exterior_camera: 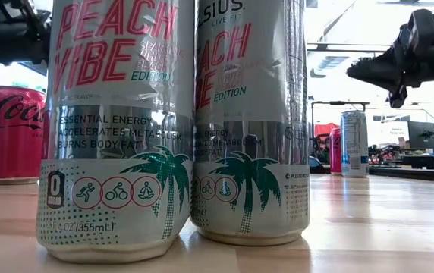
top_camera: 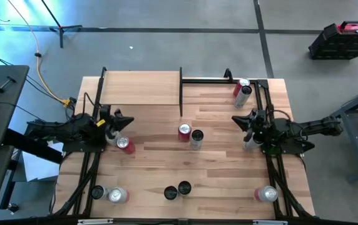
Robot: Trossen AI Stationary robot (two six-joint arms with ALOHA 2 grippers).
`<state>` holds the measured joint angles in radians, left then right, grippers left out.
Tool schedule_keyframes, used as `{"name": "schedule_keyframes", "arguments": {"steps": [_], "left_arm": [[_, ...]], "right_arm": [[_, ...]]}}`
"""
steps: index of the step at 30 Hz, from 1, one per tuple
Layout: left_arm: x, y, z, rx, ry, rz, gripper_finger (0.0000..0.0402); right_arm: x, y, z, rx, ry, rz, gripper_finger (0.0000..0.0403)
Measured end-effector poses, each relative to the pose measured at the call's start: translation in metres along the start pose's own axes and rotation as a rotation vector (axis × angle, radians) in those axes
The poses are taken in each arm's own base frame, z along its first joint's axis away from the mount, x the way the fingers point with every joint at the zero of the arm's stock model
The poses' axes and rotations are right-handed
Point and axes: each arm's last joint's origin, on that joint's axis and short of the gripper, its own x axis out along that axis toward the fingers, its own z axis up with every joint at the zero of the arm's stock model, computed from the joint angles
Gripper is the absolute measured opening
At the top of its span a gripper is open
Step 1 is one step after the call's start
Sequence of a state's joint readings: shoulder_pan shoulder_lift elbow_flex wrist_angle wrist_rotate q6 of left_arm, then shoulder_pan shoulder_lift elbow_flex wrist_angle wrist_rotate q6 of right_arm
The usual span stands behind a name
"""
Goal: Place canned beverage on shelf
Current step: Put the top blue soda can on the shelf
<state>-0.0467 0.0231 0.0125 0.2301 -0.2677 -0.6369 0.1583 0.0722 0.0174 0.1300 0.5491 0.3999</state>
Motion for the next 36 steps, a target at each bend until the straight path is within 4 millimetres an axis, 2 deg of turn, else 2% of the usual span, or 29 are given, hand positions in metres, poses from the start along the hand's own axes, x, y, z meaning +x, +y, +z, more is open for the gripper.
{"name": "schedule_keyframes", "arguments": {"steps": [2,6,9,16,23,26,30,36], "left_arm": [[0.0,0.001,0.002,0.002,-0.04,0.037,0.0005],[0.001,-0.003,0.008,0.051,-0.117,0.023,0.0005],[0.004,-0.006,0.011,0.119,-0.156,0.03,0.0005],[0.02,-0.02,0.026,0.254,-0.139,0.133,0.0005],[0.042,-0.037,0.049,0.384,-0.172,0.317,0.0005],[0.051,-0.043,0.06,0.425,-0.185,0.37,0.0005],[0.058,-0.047,0.072,0.449,-0.18,0.447,0.0017],[0.061,-0.049,0.084,0.462,-0.175,0.481,0.0082]], "right_arm": [[0.0,0.001,0.005,0.095,-0.048,0.011,0.0011],[0.0,0.002,0.013,0.169,-0.121,0.007,0.0011],[-0.001,0.007,0.032,0.226,-0.169,-0.019,0.0011],[0.007,0.031,0.086,0.071,-0.176,-0.201,0.0011],[0.035,0.058,0.121,-0.11,-0.097,-0.443,0.002],[0.048,0.07,0.133,-0.174,-0.06,-0.5,0.005],[0.062,0.079,0.156,-0.144,-0.019,-0.563,0.0121],[0.078,0.078,0.193,-0.026,0.13,-0.672,0.0247]]}}
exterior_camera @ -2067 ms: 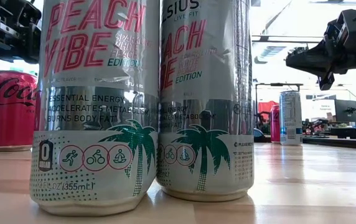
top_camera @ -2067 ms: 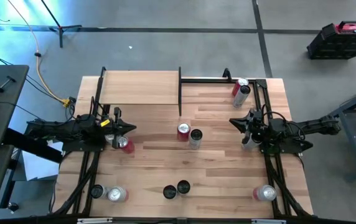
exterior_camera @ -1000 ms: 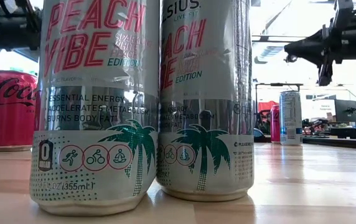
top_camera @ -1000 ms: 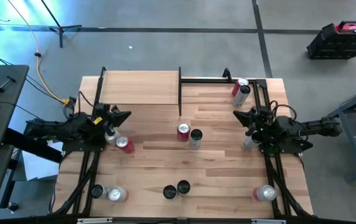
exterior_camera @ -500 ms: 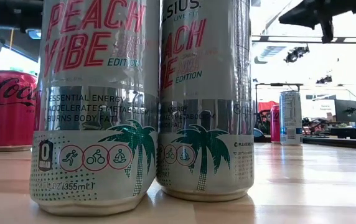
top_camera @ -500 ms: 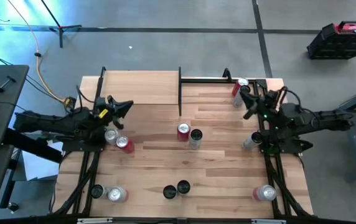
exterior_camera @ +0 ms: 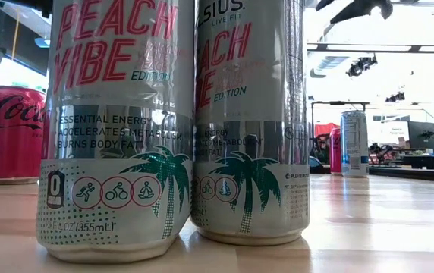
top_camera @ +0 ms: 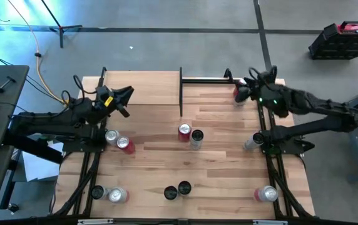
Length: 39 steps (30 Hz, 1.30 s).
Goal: Place canned beverage on shelf
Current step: Put the top blue soda can on the shelf
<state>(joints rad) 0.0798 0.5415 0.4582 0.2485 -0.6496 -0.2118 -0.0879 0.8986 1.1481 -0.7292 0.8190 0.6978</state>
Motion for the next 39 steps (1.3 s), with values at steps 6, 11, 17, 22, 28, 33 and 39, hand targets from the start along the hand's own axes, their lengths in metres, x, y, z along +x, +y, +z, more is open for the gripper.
{"name": "schedule_keyframes", "arguments": {"steps": [6,11,17,22,28,33,39], "left_arm": [[0.002,0.002,0.001,-0.075,0.0,-0.013,0.0173],[0.003,0.002,0.0,-0.085,0.004,-0.023,0.0221],[0.003,0.001,0.0,-0.112,0.019,-0.077,0.0241],[0.003,0.0,0.0,-0.121,0.023,-0.091,0.0246],[0.003,0.0,0.0,-0.121,0.028,-0.11,0.0246],[0.003,-0.001,0.0,-0.121,0.033,-0.127,0.0244],[0.002,-0.002,-0.001,-0.121,0.049,-0.183,0.0244]], "right_arm": [[0.022,0.005,0.028,-0.055,0.128,-0.107,0.0329],[0.045,0.001,0.044,-0.068,0.207,-0.19,0.0352],[0.071,-0.017,0.044,-0.055,0.403,-0.303,0.0354],[0.081,-0.033,0.035,0.001,0.542,-0.446,0.0354],[0.092,-0.04,0.023,0.051,0.602,-0.553,0.0354],[0.102,-0.046,0.007,0.092,0.625,-0.613,0.0354],[0.117,-0.059,-0.023,0.148,0.665,-0.677,0.0354]]}}
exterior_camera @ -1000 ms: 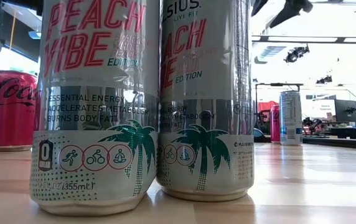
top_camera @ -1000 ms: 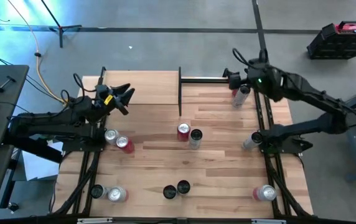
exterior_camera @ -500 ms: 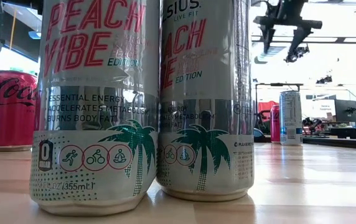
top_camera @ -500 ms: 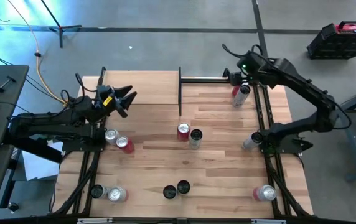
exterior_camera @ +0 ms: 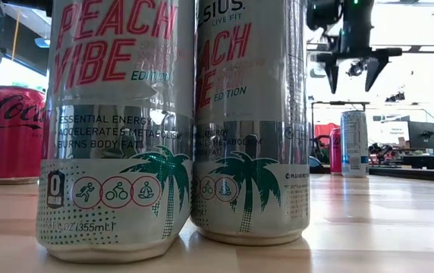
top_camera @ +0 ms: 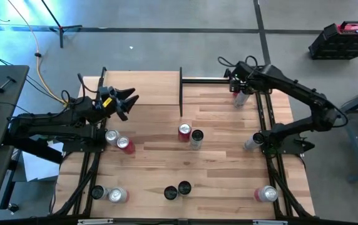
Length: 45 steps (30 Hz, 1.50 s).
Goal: Place canned beverage on shelf
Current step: Put the top blue soda can on the shelf
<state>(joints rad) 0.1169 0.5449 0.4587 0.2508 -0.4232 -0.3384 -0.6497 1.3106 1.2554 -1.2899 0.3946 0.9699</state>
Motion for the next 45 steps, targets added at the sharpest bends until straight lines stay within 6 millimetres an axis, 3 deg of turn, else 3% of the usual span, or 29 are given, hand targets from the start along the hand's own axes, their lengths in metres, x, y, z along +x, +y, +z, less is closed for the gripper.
{"name": "schedule_keyframes", "arguments": {"steps": [9,21,30,40,45], "left_arm": [[0.0,-0.002,-0.001,0.009,0.025,-0.072,0.0244],[0.0,-0.004,-0.001,0.014,0.047,-0.144,0.0244],[-0.001,-0.008,0.001,-0.027,0.021,-0.176,0.0244],[-0.004,-0.014,0.002,-0.019,0.008,-0.195,0.0244],[-0.004,-0.015,0.005,0.001,-0.007,-0.185,0.0244]], "right_arm": [[0.038,-0.003,-0.005,0.081,0.025,-0.007,0.0354],[0.063,-0.012,0.0,0.126,0.013,-0.024,0.0337],[0.083,0.001,-0.001,0.051,0.084,-0.043,0.0304],[0.085,0.006,-0.003,0.006,0.057,-0.063,0.0267],[0.085,0.006,-0.002,0.006,0.054,-0.065,0.027]]}}
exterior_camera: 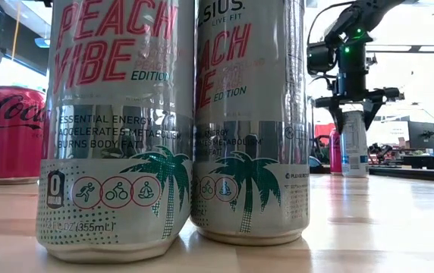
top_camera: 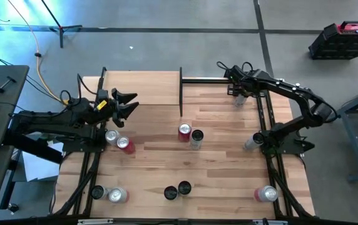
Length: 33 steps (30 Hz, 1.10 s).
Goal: Place canned beverage on shelf
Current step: Put the top blue soda can on the shelf
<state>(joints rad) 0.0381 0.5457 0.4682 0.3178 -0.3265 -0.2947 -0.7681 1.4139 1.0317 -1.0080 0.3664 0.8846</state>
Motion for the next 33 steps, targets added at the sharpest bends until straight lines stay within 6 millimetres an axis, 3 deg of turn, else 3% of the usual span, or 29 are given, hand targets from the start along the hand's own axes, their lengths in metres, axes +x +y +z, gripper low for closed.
{"name": "schedule_keyframes", "arguments": {"steps": [7,12,19,27,33], "left_arm": [[0.001,-0.001,0.003,0.034,-0.005,0.0,0.0244],[0.001,-0.001,0.003,0.034,-0.004,-0.001,0.0244],[0.001,-0.001,0.003,0.034,-0.004,-0.001,0.0244],[0.001,-0.001,0.003,0.035,-0.004,-0.001,0.0244],[0.001,-0.001,0.004,0.035,-0.005,0.0,0.0244]], "right_arm": [[0.0,-0.001,0.002,0.013,-0.007,-0.001,0.031],[0.001,-0.002,0.005,0.039,-0.018,0.004,0.0315],[0.001,-0.001,0.006,0.046,-0.036,0.007,0.0299],[0.0,0.0,0.005,0.041,-0.041,0.006,0.0249],[-0.01,0.009,-0.009,-0.001,-0.026,0.053,0.0253]]}}
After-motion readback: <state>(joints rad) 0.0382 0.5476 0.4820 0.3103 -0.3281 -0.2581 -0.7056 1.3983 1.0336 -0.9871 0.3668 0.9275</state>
